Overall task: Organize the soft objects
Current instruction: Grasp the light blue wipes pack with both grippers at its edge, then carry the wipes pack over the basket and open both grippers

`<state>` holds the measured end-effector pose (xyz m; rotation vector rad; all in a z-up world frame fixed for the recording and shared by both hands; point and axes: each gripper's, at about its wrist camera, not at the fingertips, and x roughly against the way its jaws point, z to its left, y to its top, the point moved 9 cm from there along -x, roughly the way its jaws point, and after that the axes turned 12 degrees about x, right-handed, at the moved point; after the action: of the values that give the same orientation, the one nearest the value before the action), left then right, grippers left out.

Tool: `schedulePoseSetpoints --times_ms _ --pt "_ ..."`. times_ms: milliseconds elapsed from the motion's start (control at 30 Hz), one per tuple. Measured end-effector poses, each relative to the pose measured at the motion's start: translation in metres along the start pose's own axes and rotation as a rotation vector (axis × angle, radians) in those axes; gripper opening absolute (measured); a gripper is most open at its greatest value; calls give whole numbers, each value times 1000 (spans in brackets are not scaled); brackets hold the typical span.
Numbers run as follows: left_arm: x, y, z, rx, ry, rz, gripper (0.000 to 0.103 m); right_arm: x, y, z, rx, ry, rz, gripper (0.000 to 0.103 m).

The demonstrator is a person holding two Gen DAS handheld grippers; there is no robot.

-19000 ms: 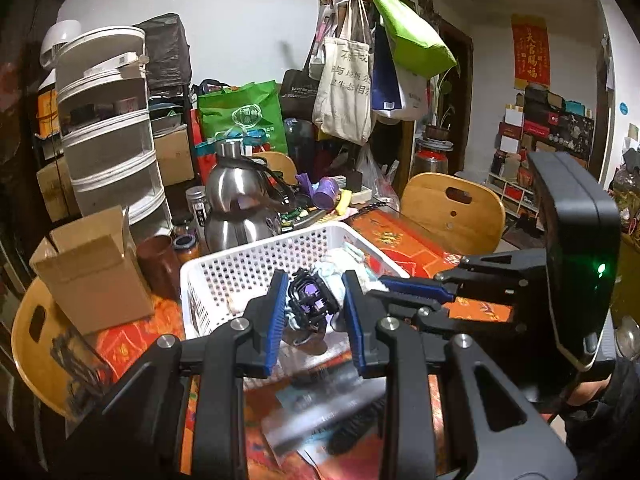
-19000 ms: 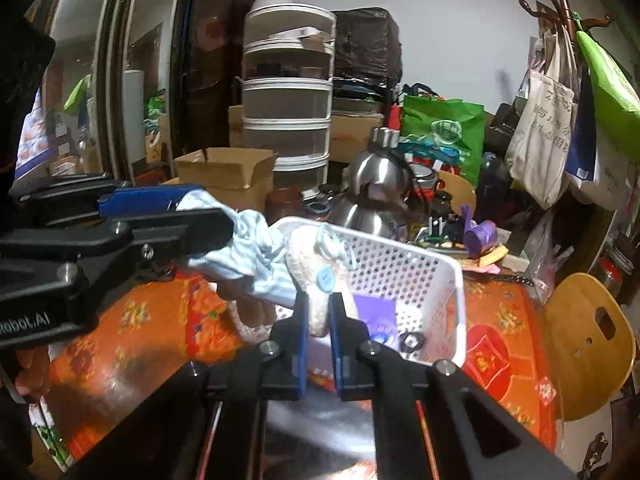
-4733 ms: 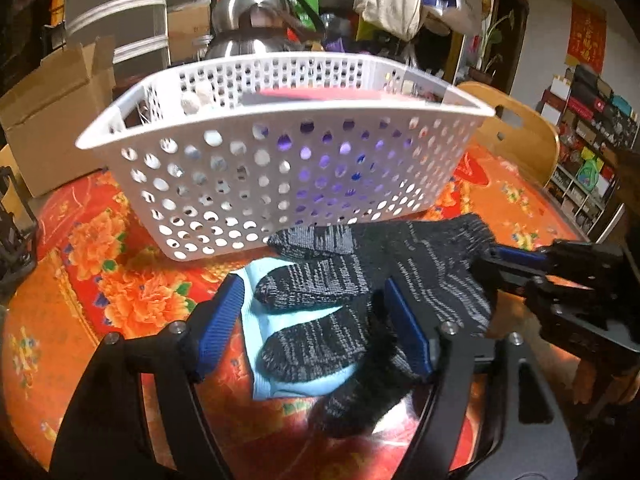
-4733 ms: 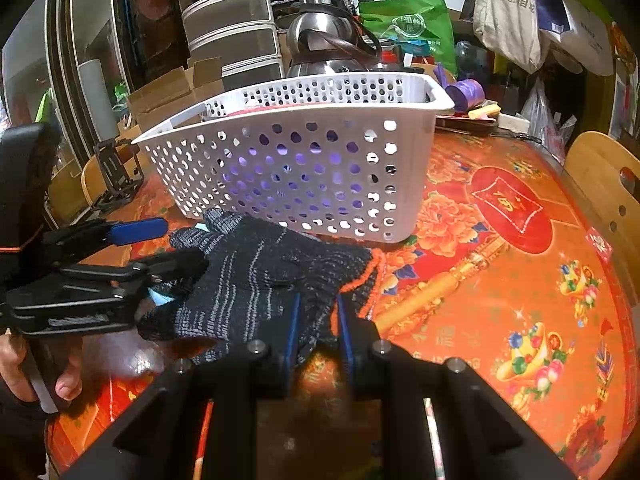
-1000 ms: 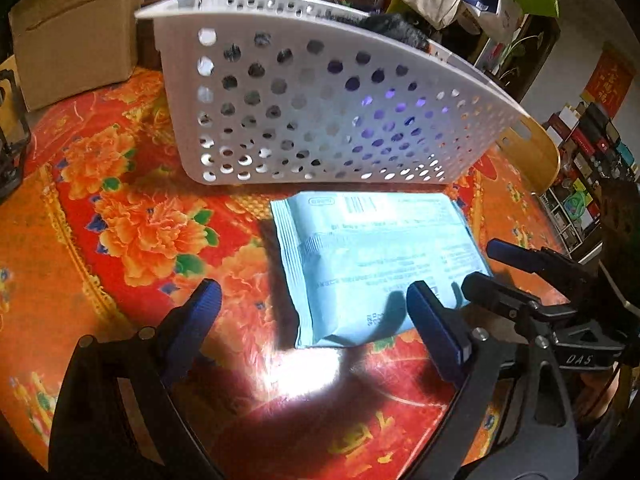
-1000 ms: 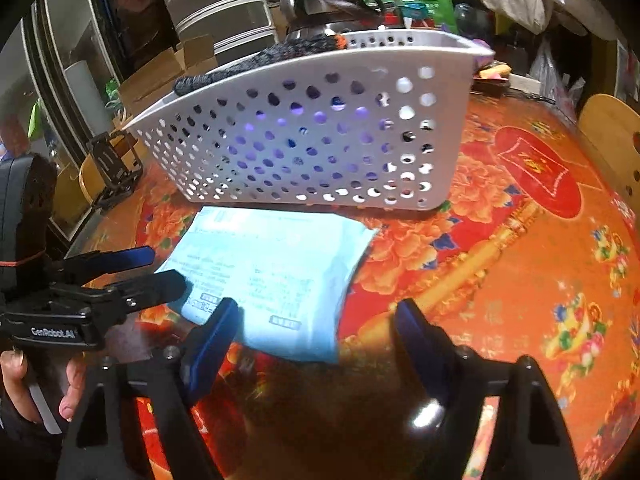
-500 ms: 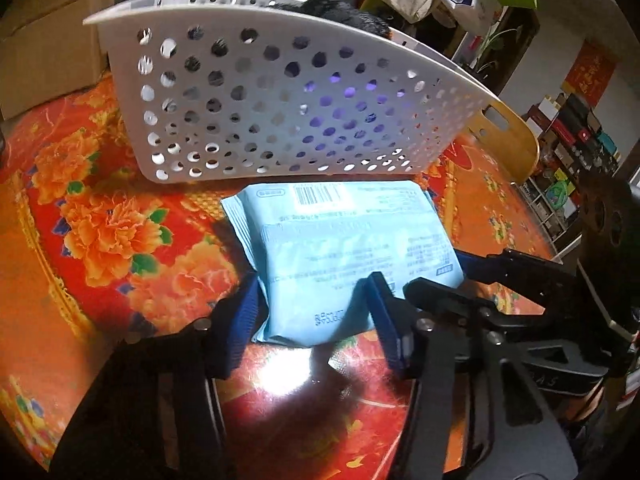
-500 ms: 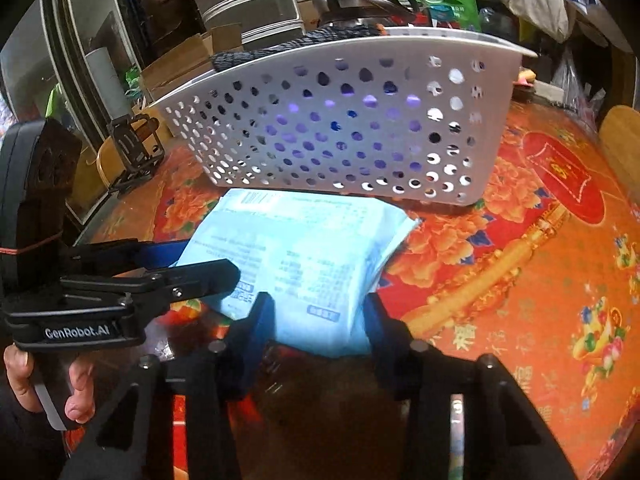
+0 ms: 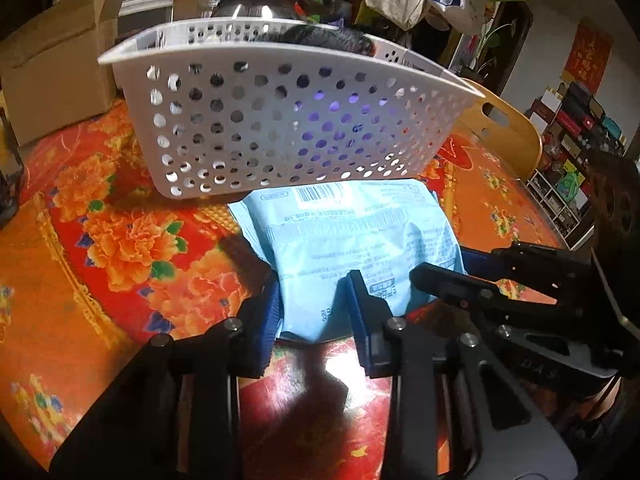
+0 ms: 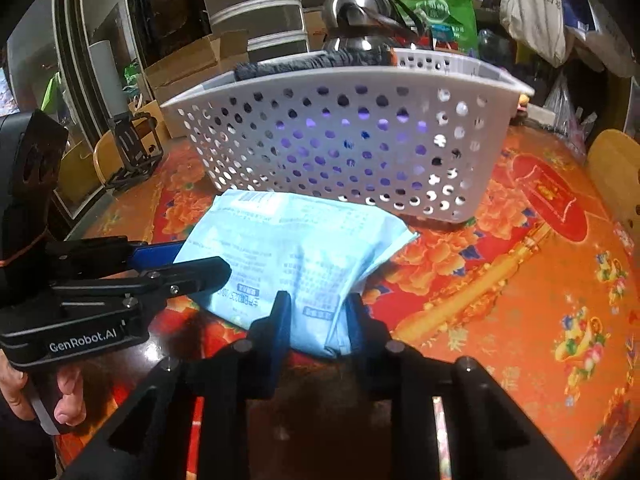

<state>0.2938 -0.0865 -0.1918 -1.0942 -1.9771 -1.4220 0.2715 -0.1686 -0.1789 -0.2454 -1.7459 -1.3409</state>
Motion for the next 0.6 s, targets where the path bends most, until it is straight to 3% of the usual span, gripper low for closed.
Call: schedulePoseSetpoints --times_ms 367,600 --pt "60 5 -21 -49 -6 -129 30 64 24 12 39 -64 -118 26" --pt "110 27 -47 -83 -14 -209 30 104 55 11 57 -97 -182 26"
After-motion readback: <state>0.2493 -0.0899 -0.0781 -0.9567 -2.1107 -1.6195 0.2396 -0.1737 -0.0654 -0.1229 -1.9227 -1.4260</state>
